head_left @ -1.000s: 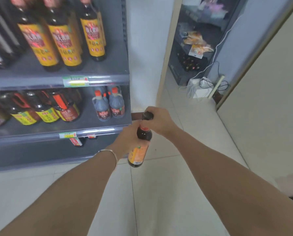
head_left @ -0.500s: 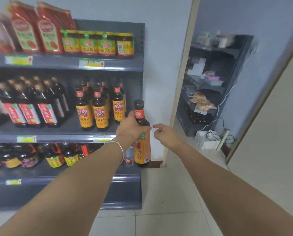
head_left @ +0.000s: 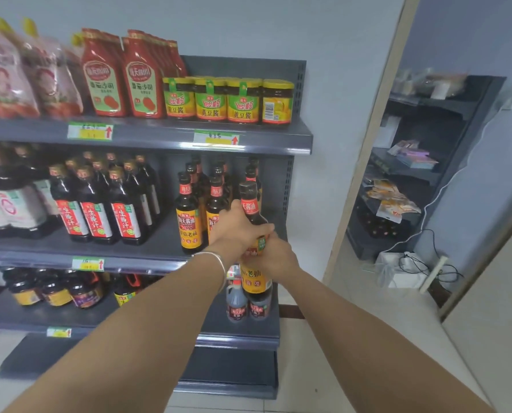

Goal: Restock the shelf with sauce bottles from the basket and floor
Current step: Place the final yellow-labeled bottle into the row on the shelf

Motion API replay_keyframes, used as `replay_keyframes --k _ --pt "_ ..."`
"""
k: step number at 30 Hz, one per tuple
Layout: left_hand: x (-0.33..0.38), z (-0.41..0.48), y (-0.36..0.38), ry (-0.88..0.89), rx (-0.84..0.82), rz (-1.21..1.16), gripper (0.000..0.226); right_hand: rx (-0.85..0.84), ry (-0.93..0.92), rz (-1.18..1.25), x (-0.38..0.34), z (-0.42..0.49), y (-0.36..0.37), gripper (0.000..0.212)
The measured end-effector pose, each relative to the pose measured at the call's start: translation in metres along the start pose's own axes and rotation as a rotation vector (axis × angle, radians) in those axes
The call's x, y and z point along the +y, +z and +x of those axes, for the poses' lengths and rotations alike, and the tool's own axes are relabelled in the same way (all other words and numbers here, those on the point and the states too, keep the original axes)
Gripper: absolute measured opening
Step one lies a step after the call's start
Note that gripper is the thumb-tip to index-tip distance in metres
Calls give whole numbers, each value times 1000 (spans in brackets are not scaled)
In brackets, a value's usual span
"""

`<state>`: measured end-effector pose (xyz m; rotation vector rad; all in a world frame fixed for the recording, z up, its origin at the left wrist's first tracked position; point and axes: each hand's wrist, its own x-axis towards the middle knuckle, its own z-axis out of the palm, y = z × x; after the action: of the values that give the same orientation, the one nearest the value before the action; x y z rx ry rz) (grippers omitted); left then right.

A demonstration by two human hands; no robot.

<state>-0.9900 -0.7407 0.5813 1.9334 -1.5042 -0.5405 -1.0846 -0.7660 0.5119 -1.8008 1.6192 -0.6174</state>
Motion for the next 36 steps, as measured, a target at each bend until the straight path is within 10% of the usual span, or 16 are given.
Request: replay_keyframes --k 4,13,36 --pt "-19 43 -20 154 -238 -43 44 33 27 118 0 31 11 65" --pt "-38 95 -3 319 -156 -103 39 9 28 283 14 101 10 72" --pt "-54 147 68 33 -28 -157 65 -331 -135 360 48 195 27 89"
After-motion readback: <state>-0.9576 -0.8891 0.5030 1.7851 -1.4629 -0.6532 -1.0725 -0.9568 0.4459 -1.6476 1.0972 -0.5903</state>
